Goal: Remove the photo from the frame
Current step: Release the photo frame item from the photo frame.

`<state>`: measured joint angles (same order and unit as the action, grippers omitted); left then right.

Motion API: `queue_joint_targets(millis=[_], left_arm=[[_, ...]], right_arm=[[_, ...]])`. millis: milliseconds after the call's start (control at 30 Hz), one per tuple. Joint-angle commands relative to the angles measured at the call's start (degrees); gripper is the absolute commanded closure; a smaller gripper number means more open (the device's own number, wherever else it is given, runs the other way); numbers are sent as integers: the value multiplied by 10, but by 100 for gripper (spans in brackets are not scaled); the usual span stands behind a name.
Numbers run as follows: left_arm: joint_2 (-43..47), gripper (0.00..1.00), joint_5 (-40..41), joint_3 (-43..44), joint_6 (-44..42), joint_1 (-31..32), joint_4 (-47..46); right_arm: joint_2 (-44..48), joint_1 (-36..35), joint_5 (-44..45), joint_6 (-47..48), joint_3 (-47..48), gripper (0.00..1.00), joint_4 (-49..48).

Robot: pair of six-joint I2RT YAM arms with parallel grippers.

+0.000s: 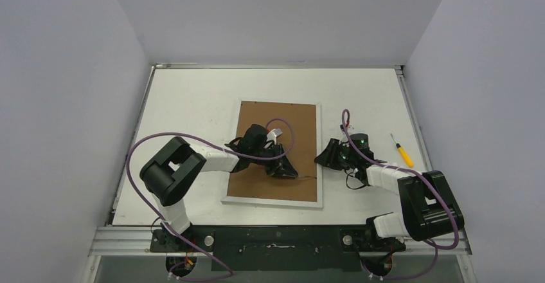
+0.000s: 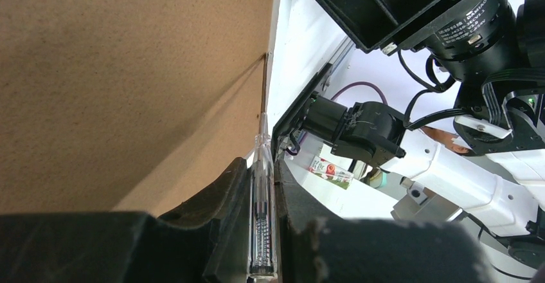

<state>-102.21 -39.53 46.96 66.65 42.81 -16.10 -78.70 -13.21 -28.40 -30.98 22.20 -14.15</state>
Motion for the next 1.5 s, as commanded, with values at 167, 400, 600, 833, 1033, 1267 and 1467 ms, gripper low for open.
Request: queue_joint_targets(millis=[167, 400, 600, 833, 1033, 1267, 1467], left_arm=[[-29, 100, -36, 21, 39, 35, -86], [-44, 100, -32, 7, 114, 47, -184], [-36, 100, -16, 13, 126, 58, -185], [-40, 100, -17, 44, 142, 75, -193], [-46, 100, -18, 74, 149, 85, -193], [-53, 100, -23, 98, 150, 85, -190], [-4, 100, -16, 62, 94, 65, -117]], right_arm=[[7, -9, -6, -15, -26, 95, -30], [47, -21, 30, -43, -52, 95, -43], [57, -37, 46, -51, -55, 95, -43], [57, -48, 53, -56, -56, 95, -47], [61, -49, 53, -58, -58, 95, -47], [72, -49, 57, -54, -56, 95, -34], [87, -40, 61, -38, -40, 95, -1]])
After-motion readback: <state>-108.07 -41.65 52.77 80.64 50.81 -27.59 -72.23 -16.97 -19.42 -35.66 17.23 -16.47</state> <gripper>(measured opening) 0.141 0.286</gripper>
